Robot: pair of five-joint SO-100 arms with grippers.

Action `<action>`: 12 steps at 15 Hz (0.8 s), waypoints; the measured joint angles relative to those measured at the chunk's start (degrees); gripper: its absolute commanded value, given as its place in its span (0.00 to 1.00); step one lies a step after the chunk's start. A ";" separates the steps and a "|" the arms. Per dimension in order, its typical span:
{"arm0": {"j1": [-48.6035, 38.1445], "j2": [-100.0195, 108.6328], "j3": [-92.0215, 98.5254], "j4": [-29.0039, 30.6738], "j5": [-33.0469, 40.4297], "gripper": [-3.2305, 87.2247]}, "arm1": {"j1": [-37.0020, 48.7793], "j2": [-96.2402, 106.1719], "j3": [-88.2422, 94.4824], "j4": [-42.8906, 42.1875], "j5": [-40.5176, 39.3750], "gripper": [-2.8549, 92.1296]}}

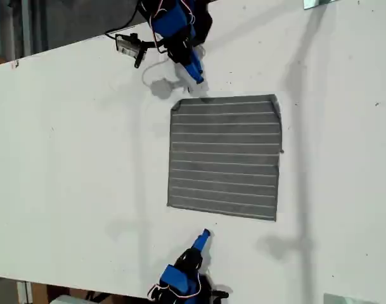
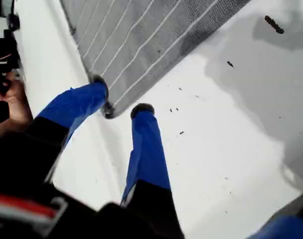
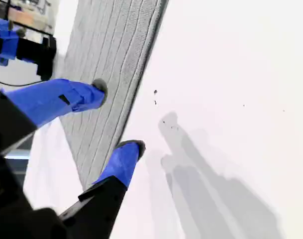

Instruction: Grasp corners of a square towel and fold twice.

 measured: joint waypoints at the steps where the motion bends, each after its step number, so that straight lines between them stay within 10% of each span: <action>1: 0.00 0.00 0.00 0.00 -0.53 0.26 | 0.35 0.00 0.35 -0.18 -0.62 0.23; 5: -2.20 -3.25 0.44 0.18 -30.23 0.26 | 11.07 0.00 2.99 -3.25 -9.32 0.33; 12: -1.85 -2.72 0.44 0.18 -30.59 0.28 | 15.82 0.00 2.99 -2.81 -10.11 0.33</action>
